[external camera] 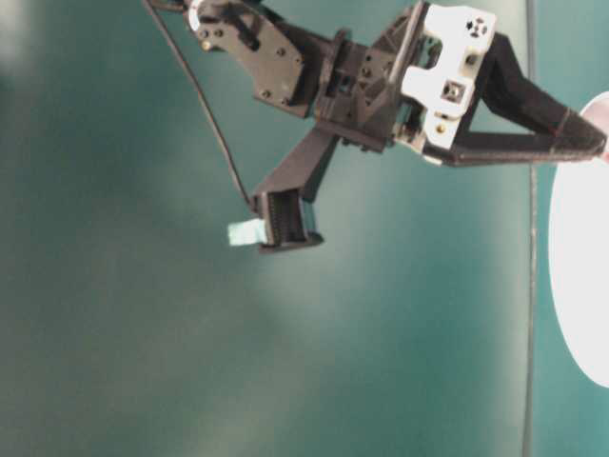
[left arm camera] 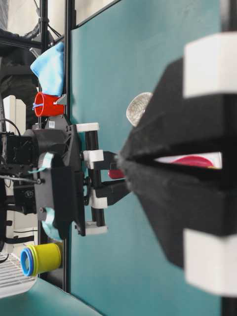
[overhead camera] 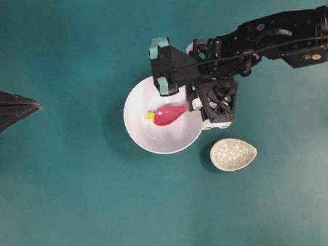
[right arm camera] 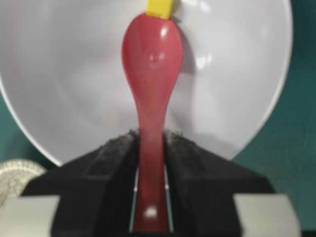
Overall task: Scoop the yellow hexagonal prism block from the bowl with a spoon using the right arm.
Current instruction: 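Push the spoon tip toward the yellow block inside the bowl, then tilt and draw the spoon back, lifting the yellow block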
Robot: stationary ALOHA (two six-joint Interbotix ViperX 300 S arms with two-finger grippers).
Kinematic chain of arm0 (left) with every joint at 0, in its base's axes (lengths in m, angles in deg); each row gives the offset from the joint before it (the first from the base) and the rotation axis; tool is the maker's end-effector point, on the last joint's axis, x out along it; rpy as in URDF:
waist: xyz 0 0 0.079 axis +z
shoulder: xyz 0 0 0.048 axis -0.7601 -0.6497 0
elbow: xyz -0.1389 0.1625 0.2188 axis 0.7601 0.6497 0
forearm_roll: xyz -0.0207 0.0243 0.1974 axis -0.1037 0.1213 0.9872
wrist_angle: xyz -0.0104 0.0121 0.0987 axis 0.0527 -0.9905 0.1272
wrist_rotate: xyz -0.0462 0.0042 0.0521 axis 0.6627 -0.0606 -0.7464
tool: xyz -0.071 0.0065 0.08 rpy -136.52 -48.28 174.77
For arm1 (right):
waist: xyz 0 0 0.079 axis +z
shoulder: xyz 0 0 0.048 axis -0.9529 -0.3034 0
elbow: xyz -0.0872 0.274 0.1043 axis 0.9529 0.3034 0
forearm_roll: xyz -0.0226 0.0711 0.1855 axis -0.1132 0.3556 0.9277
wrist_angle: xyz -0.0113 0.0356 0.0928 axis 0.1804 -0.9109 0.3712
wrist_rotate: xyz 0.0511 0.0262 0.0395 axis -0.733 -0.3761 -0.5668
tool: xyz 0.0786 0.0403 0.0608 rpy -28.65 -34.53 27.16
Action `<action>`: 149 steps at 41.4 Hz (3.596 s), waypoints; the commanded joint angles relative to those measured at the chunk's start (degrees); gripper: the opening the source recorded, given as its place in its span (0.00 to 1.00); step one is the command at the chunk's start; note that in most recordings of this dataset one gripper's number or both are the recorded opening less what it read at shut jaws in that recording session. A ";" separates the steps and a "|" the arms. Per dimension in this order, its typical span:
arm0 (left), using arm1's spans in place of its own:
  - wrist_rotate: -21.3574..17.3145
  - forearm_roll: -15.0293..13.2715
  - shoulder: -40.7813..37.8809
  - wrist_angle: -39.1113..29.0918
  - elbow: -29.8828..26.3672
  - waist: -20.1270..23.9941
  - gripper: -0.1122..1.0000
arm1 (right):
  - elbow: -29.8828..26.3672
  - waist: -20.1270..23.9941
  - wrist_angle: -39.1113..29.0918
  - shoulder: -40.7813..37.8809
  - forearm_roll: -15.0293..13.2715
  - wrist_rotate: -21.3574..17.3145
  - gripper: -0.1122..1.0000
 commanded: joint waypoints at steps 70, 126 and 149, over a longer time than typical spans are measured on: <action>-0.09 0.35 -0.53 -0.26 -1.49 0.09 0.10 | 4.75 0.35 15.03 0.79 2.20 -3.16 0.32; -0.18 0.35 -0.53 -1.05 -1.49 0.09 0.10 | 13.89 0.97 20.04 13.27 2.20 -3.08 0.32; 0.00 0.35 -0.44 -0.62 -1.58 -1.32 0.10 | 8.70 0.97 11.51 23.12 2.11 -3.16 0.32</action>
